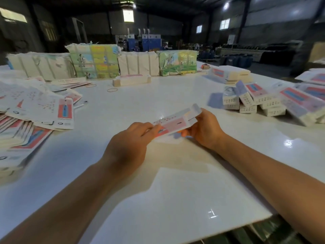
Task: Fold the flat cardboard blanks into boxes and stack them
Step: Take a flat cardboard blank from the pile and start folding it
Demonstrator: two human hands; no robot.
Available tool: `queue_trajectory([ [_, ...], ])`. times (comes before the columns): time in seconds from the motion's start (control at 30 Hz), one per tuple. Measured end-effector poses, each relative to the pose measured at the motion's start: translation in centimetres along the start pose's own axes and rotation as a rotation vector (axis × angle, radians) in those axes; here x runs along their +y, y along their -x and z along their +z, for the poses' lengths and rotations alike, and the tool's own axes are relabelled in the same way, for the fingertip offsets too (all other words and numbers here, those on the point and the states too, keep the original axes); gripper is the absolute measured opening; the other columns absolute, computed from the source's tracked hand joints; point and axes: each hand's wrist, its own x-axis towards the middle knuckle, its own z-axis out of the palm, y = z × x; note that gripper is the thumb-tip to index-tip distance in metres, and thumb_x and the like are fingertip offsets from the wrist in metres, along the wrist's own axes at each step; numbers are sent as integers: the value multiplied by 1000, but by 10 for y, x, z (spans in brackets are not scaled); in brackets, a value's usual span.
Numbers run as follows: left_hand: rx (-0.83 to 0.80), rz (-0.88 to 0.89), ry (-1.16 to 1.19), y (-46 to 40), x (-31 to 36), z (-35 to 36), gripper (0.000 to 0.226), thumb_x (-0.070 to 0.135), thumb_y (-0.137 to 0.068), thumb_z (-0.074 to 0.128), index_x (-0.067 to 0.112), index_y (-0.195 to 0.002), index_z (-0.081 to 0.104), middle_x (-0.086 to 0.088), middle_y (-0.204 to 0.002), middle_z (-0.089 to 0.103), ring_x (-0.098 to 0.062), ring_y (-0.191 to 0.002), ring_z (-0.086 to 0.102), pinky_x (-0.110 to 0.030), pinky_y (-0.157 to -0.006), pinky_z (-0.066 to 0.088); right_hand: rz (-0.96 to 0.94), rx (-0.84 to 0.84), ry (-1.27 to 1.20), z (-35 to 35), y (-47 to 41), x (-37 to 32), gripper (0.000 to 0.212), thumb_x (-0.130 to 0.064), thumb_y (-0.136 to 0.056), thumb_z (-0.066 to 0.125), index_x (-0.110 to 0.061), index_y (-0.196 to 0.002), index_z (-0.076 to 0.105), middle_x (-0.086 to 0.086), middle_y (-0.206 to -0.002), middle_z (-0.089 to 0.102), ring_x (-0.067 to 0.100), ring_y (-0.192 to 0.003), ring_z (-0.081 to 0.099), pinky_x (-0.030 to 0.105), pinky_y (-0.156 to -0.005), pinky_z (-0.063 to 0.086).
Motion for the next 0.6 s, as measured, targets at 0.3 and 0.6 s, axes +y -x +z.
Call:
queue_trajectory([
  [0.3, -15, -44, -165, -4, -7, 7, 44, 11, -77, 69, 3, -119, 62, -21, -117, 62, -40, -98, 62, -47, -73, 53, 125, -184, 20, 4, 5, -5, 26, -6, -91, 37, 9, -103, 54, 13, -64, 68, 22, -44, 61, 22, -39, 48],
  [0.6, -53, -200, -129, -8, -11, 5, 81, 69, -75, 34, 3, -115, 61, -14, -89, 65, -33, -73, 62, -36, -58, 50, 99, -189, 104, 11, 7, -2, 21, -8, -95, 41, 4, -98, 58, 13, -66, 68, 20, -45, 59, 25, -42, 49],
])
